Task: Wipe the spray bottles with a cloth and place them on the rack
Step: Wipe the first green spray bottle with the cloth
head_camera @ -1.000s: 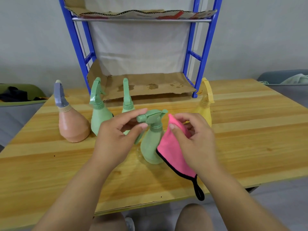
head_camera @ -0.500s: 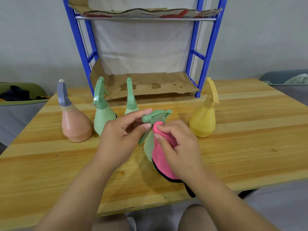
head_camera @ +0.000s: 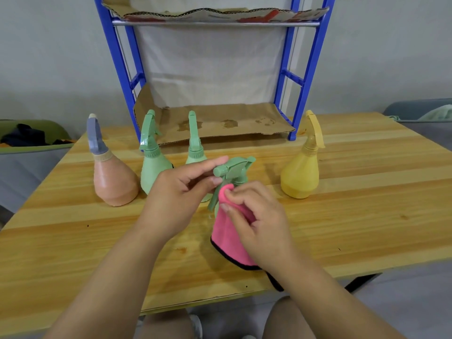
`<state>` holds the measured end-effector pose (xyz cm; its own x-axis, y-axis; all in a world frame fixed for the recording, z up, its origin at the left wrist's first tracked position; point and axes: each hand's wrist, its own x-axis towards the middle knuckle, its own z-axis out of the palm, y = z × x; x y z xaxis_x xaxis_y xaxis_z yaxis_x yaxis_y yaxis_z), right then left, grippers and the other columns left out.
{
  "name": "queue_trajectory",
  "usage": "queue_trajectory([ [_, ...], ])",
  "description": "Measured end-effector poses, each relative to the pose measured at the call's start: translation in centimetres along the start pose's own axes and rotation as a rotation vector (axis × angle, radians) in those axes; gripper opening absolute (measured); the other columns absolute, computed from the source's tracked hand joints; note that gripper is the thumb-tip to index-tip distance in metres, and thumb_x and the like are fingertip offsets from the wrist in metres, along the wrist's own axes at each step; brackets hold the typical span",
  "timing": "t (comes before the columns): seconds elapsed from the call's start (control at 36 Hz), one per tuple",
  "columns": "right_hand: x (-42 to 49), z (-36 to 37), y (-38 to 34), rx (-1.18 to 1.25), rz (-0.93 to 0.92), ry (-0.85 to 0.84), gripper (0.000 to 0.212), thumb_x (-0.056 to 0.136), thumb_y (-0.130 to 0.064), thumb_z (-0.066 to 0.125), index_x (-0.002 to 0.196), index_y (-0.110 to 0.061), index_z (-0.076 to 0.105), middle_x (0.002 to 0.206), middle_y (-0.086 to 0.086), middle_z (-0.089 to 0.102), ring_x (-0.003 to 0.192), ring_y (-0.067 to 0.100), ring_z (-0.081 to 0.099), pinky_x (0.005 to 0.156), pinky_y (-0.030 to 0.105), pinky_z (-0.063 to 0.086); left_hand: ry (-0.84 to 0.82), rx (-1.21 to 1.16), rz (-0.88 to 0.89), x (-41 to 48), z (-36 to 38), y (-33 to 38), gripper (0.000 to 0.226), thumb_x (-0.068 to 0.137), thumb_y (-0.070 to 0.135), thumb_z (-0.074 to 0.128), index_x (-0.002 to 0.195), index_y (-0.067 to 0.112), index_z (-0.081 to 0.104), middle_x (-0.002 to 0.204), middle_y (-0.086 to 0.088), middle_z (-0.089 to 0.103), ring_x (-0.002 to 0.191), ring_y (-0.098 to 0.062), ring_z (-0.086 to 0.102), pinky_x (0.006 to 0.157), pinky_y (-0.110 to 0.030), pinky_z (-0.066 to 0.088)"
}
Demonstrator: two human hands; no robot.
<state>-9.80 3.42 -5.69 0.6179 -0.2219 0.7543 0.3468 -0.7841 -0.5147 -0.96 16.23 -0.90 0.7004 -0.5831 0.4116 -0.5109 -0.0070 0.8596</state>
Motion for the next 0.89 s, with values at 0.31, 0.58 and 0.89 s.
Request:
queue_trajectory([
  [0.31,0.2,0.3,0.0,0.031,-0.002,0.048,0.006,0.082,0.003,0.069,0.087,0.002,0.069,0.087,0.009,0.063,0.084,0.008,0.056,0.079,0.009,0.041,0.015,0.045,0.014,0.0,0.0,-0.2,0.040,0.086,0.009,0.064,0.107,0.043,0.064,0.087,0.021,0.072,0.086,0.001,0.067,0.084,-0.025,0.055],
  [0.58,-0.7,-0.5,0.4,0.004,0.068,0.036,0.011,0.083,-0.005,0.069,0.094,-0.002,0.071,0.090,0.005,0.063,0.086,0.006,0.058,0.079,0.012,0.044,0.024,-0.062,0.008,-0.3,0.6,-0.1,0.038,0.086,0.006,0.065,0.108,0.037,0.065,0.079,0.016,0.065,0.075,0.000,0.059,0.070,-0.014,0.049],
  [0.89,0.8,-2.0,0.6,-0.036,0.300,0.077,0.030,0.083,-0.015,0.071,0.113,-0.015,0.069,0.097,-0.012,0.064,0.096,-0.008,0.058,0.082,0.006,0.044,0.081,-0.012,-0.034,0.4,2.6,0.1,0.029,0.084,0.016,0.069,0.096,0.037,0.052,0.094,0.007,0.072,0.086,-0.006,0.068,0.077,-0.026,0.053],
])
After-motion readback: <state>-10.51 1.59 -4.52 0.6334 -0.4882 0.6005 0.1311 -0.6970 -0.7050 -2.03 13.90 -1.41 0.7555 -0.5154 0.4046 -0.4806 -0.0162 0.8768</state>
